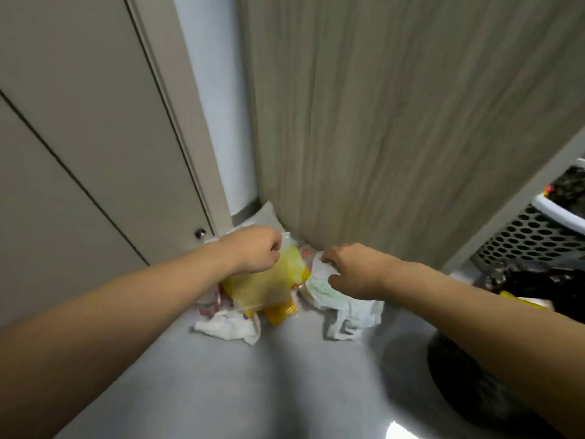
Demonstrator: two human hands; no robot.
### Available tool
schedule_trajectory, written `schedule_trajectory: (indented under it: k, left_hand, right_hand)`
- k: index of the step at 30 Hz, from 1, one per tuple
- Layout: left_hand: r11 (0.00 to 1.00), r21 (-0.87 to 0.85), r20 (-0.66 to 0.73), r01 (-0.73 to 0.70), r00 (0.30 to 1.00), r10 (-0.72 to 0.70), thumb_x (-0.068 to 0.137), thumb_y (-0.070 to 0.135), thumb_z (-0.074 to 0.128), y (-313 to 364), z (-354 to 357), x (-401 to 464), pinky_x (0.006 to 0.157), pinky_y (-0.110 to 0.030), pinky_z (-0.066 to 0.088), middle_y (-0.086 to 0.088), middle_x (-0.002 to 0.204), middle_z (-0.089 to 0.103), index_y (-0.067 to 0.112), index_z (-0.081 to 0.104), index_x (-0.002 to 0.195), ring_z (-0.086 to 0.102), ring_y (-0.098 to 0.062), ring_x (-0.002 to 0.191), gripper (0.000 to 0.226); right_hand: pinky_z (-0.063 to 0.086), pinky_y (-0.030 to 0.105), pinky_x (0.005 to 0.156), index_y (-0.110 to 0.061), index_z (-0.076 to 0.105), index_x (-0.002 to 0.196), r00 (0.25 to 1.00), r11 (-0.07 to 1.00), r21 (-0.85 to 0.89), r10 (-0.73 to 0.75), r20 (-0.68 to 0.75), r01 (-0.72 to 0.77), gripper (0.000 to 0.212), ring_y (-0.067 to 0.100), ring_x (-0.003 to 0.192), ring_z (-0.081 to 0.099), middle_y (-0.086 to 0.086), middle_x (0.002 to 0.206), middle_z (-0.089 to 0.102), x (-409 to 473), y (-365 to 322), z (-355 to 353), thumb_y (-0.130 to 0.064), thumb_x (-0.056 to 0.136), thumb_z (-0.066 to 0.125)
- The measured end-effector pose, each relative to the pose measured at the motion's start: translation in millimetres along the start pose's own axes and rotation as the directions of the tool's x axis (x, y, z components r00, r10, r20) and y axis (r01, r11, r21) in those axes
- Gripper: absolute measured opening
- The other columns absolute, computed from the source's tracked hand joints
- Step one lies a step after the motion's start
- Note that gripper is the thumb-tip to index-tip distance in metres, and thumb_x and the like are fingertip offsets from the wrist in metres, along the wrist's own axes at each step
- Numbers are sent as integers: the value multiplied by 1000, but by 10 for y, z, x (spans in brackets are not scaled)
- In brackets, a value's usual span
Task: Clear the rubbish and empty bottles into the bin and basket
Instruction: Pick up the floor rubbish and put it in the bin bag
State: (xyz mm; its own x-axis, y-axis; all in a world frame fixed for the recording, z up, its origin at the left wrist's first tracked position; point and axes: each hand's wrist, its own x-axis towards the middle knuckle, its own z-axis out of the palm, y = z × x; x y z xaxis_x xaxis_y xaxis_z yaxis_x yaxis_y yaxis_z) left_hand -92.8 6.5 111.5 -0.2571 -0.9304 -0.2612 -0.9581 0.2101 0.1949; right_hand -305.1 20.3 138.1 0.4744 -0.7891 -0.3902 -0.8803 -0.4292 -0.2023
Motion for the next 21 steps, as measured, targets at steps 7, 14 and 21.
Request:
schedule_trajectory:
  k: [7, 14, 21]
  left_hand:
    - [923, -221, 78, 315, 949, -306, 84, 26, 54, -1217, 768, -533, 77, -35, 52, 0, 90, 69, 16, 68, 86, 62, -19, 85, 18]
    - [799, -419, 77, 432, 893, -443, 86, 28, 55, -1650, 1286, -656, 79, -30, 52, 9, 89, 67, 27, 65, 85, 62, -14, 84, 10]
    - [673, -685, 0, 279, 924, -383, 86, 23, 60, -1439, 1184, -383, 64, -25, 53, 8, 95, 64, 25, 65, 94, 63, -11, 78, 10]
  right_hand:
    - [36, 36, 103, -17, 39, 140, 997, 999, -48, -16, 72, 19, 54, 29, 128, 41, 10, 138, 43, 701, -582, 525, -19, 87, 49]
    - [21, 41, 113, -20, 17, 147, 968, 996, -85, 9, -251, -32, 74, 30, 136, 23, 8, 148, 23, 1196, -748, 665, -29, 84, 55]
    - [23, 41, 105, -26, 58, 118, 946, 985, -154, 20, -323, -74, 29, 27, 123, 32, 1, 131, 40, 1500, -663, 593, -34, 91, 50]
